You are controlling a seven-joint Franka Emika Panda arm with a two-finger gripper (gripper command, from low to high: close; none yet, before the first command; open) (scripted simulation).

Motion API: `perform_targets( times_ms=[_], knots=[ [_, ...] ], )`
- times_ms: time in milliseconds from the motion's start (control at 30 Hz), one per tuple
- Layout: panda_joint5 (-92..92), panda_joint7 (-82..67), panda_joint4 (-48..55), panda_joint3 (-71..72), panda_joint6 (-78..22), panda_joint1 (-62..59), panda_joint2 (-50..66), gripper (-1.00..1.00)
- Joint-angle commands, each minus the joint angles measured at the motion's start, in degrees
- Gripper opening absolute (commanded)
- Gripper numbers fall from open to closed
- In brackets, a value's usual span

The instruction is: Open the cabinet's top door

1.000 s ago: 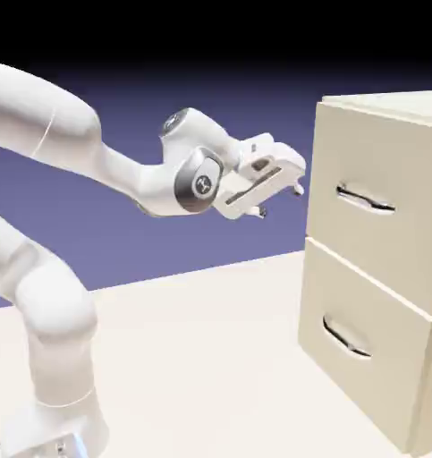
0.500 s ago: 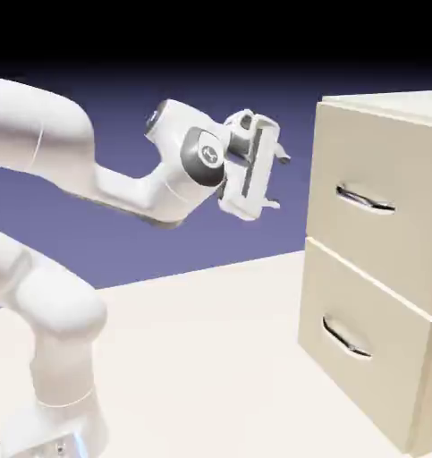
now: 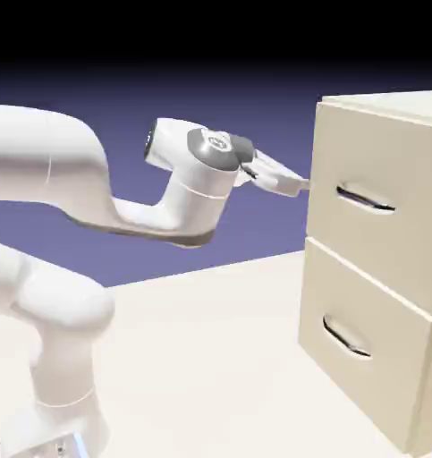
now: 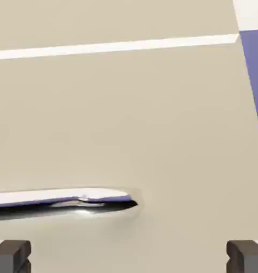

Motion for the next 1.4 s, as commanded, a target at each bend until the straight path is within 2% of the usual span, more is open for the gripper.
perform_targets(
  times_ms=[0, 667, 733, 900, 933, 1367],
  knots=[
    [-2.5, -2.33, 0.29, -0.97, -0.24, 0.81, -0.43, 0.0],
    [-52.34, -48.94, 5.98, -20.39, -5.11, 17.07, -9.0, 0.0],
    [-53.27, -49.81, 6.09, -20.76, -5.2, 17.37, -9.16, 0.0],
    [-54.61, -49.08, 13.83, -26.37, -6.7, 27.52, -6.01, 0.0],
    [-54.61, -49.08, 13.83, -26.37, -6.7, 27.52, -6.01, -1.0],
    [-54.61, -44.93, 0.36, -14.43, -1.89, 6.75, -9.87, -1.0]
  ],
)
